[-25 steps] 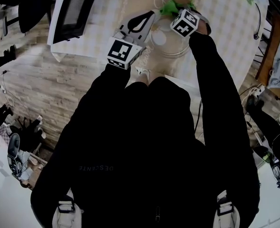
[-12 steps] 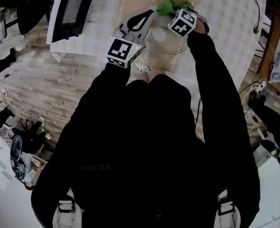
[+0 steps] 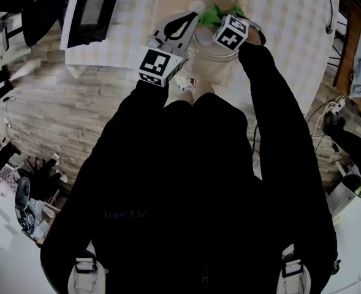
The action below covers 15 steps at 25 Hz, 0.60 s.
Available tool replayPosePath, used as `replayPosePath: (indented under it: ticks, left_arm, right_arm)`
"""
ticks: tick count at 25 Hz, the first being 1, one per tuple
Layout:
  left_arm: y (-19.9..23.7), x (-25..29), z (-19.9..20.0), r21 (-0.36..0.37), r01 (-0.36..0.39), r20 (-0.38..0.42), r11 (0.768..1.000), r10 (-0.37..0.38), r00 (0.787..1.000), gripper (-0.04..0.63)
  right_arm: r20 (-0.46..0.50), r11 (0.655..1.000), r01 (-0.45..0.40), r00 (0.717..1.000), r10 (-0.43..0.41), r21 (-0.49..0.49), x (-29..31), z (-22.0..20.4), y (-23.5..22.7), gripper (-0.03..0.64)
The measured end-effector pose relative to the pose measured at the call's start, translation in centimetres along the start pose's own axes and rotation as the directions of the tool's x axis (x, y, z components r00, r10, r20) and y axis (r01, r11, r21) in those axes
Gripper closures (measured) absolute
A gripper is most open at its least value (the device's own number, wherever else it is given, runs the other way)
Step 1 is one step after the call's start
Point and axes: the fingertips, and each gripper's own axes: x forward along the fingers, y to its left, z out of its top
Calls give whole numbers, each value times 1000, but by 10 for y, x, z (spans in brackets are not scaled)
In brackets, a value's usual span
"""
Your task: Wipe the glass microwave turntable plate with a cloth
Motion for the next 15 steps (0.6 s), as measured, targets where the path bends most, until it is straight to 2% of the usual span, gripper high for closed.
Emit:
replayPosePath:
  ticks: [15]
  left_arm:
    - [-20, -27, -1, 11, 30, 6, 999, -30, 1000, 574]
  right_arm:
    - [-45, 997, -80, 996, 79, -13, -7, -4, 81, 523]
